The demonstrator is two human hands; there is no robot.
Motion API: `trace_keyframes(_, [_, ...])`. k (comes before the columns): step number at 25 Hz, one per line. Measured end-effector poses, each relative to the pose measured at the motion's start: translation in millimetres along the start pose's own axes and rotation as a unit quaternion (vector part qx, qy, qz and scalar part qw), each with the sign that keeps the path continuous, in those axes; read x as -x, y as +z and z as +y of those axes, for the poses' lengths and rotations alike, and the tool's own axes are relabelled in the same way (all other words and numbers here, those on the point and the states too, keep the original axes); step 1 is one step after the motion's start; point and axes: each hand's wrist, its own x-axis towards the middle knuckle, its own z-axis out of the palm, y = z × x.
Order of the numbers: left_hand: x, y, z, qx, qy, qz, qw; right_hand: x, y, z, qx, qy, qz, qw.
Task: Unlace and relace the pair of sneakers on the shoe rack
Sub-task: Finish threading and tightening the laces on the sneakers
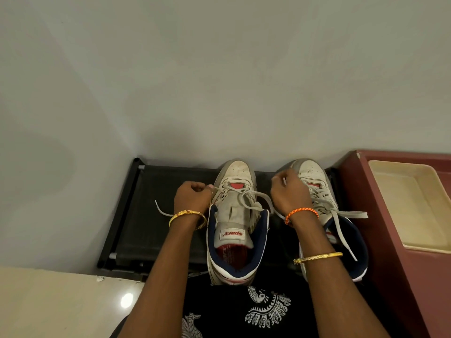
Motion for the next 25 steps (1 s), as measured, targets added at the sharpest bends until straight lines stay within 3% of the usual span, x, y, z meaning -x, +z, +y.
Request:
trace_keyframes(2, [5,-5,7,0.008,0.000,-0.042,0.999,3,-10,-9,-0.037,0.001,0.019,0.999])
trace_keyframes(5, [15,-2,14,-0.105,0.006,-0.142,0.984,5,-12,-25,-0.029,-0.044,0.004,0.999])
trace_keyframes(9, [18,1,15,-0.215,0.059,-0.110,0.969,9,14,-32,-0.038,-0.058,-0.089,0.994])
trace_keyframes(12, [16,-2,17,-0.240,0.077,-0.122,0.960,10,29,-26,-0.040,-0.051,-0.109,0.992])
trace_keyframes(17, [7,-11,14,-0.157,0.024,-0.139,0.977,10,34,-20,-0.073,-0.058,-0.114,0.989])
trace_keyframes(25, [5,-13,12,-0.035,-0.060,-0.144,0.987,16,55,-27,0.012,-0.083,-0.082,0.993])
